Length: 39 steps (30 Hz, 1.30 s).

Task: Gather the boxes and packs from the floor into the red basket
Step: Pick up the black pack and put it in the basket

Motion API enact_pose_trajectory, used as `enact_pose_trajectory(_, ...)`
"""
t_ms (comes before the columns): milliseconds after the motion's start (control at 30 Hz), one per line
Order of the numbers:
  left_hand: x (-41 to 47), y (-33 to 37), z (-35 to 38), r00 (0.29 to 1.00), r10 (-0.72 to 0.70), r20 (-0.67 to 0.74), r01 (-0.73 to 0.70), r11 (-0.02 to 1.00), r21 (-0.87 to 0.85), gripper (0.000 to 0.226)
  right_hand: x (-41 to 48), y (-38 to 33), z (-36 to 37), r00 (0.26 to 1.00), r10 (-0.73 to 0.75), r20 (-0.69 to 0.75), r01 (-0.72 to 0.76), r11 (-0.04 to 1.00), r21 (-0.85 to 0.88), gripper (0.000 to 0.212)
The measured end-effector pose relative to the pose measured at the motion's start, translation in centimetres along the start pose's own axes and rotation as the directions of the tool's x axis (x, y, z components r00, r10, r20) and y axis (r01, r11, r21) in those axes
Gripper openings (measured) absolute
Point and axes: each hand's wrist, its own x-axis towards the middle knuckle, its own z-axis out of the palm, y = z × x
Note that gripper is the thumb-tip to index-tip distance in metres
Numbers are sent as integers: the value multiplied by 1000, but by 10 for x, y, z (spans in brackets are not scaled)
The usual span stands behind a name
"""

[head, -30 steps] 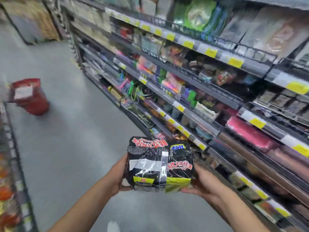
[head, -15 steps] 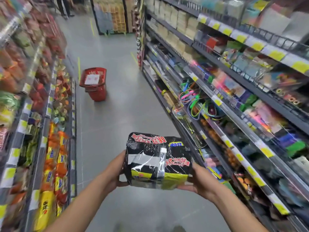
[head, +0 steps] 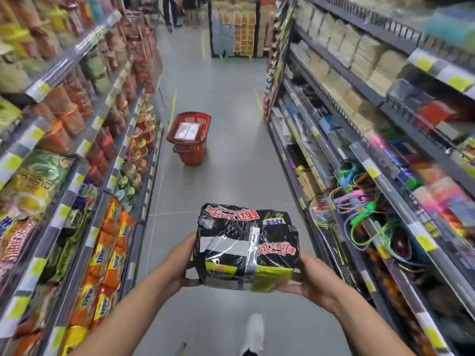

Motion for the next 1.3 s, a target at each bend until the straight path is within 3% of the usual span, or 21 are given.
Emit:
enact_pose_trajectory(300,97,102,-37,991,2,-134,-20,991,-134,59,154,-125,34,990,63,126,-50,994,-100,24)
enact_pose_trajectory(433,143,136,-77,984,-10,-176,-25,980,-196,52,222,-171,71,983,100,156,-78,987,-143,46)
enact_pose_trajectory(500,168,153,-98,981,-16,-194,-25,978,-208,52,256,-190,91,980,112,164,-85,983,-164,46)
enact_pose_trajectory(600,214,188,-134,981,-12,-192,-33,973,-229,55,312,-219,121,979,122,164,-94,981,-169,30)
enact_pose_trajectory(733,272,244,-177,983,-20,-184,-21,976,-217,60,375,-267,160,985,122,120,-101,980,-173,44)
enact_pose_trajectory(833,312,282,-203,980,-46,-192,5,979,-206,61,418,-297,181,987,128,98,-112,982,-152,44)
enact_pose_trajectory(1000,387,354,-230,987,-55,-150,27,983,-184,51,492,-355,199,985,138,107,-126,986,-111,22)
enact_pose_trajectory(1233,507,458,-249,991,-26,-134,2,984,-179,49,619,-453,206,985,135,105,-121,984,-127,24)
enact_pose_trajectory(1300,542,493,-254,990,-27,-140,3,986,-168,45,658,-489,209,982,146,123,-126,980,-154,33)
